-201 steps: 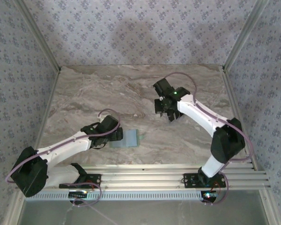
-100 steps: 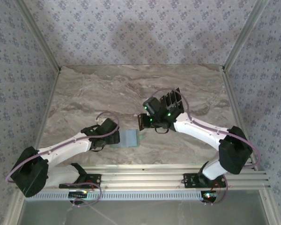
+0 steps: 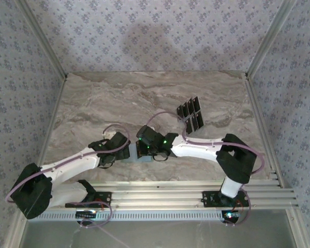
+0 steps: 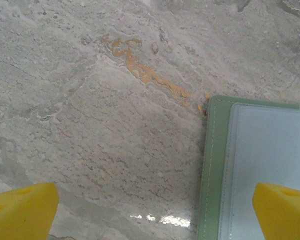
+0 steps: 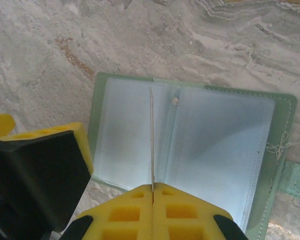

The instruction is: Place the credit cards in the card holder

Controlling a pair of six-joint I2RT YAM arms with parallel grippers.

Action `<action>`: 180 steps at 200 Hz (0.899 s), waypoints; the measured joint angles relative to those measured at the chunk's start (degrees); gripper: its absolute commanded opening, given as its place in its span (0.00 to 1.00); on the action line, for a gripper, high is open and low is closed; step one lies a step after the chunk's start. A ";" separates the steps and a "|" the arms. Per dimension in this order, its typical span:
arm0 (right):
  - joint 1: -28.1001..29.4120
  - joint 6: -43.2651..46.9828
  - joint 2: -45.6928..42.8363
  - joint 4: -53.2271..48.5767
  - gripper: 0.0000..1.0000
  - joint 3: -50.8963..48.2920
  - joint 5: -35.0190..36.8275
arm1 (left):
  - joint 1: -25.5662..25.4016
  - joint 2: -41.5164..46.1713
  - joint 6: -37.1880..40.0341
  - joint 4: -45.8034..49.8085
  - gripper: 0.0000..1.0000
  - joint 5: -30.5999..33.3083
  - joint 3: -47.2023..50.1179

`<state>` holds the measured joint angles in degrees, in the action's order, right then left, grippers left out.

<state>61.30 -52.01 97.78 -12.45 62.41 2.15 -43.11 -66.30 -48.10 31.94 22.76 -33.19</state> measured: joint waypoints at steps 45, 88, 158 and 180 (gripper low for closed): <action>1.51 -2.12 1.62 -0.04 0.00 0.00 3.06 | 0.00 0.00 0.00 0.00 1.00 0.00 0.00; 1.86 -2.69 2.60 -2.16 0.00 0.00 5.81 | 0.00 0.00 0.00 -0.02 1.00 -0.02 0.00; 0.79 -2.69 0.39 -4.66 0.00 -3.02 8.17 | 0.00 0.00 0.13 -0.76 1.00 -0.87 0.00; -0.31 -2.56 -0.28 -4.90 0.00 -3.65 8.13 | 0.00 -0.02 0.94 -1.92 1.00 -1.97 0.00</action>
<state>60.99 -54.57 97.49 -17.34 58.76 10.28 -43.11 -66.32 -47.16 30.02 20.80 -33.19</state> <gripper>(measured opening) 0.058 0.997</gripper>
